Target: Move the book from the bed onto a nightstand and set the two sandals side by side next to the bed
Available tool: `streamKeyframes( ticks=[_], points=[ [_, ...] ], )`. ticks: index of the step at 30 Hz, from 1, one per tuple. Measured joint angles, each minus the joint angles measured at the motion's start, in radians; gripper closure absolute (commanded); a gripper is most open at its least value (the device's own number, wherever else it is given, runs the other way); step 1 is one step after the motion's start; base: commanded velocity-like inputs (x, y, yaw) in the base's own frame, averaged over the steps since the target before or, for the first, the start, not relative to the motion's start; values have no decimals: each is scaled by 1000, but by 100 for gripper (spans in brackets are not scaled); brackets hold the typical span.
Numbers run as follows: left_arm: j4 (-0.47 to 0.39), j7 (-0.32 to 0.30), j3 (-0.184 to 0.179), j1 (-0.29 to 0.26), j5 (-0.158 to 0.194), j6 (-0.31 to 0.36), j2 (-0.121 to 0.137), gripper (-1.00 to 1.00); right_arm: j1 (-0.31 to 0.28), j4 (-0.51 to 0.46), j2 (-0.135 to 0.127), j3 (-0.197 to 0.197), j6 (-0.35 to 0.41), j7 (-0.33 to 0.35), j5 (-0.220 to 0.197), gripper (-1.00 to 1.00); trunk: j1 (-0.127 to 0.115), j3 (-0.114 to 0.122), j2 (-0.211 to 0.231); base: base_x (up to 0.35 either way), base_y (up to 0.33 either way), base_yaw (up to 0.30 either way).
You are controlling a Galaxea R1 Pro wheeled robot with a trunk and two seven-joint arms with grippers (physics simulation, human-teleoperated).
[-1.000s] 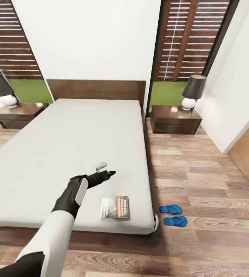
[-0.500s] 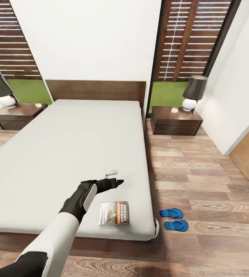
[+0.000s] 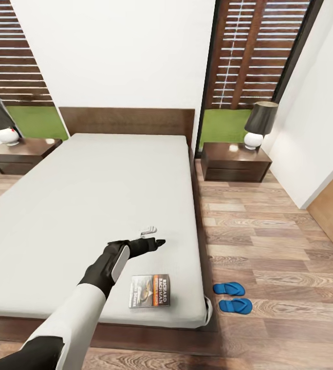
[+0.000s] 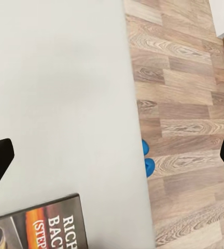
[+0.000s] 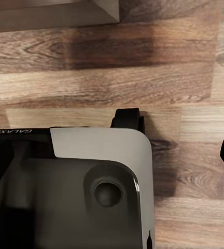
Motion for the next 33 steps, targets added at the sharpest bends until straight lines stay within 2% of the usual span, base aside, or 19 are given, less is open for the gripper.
streamKeyframes(
  ticks=[33],
  points=[
    [0, 0, 0, 1, 3, 0, 0, -100, 0, 0, 0, 0, 0, 0, 0, -100, 127, -103, -231, 0, 0, 0]
  ],
)
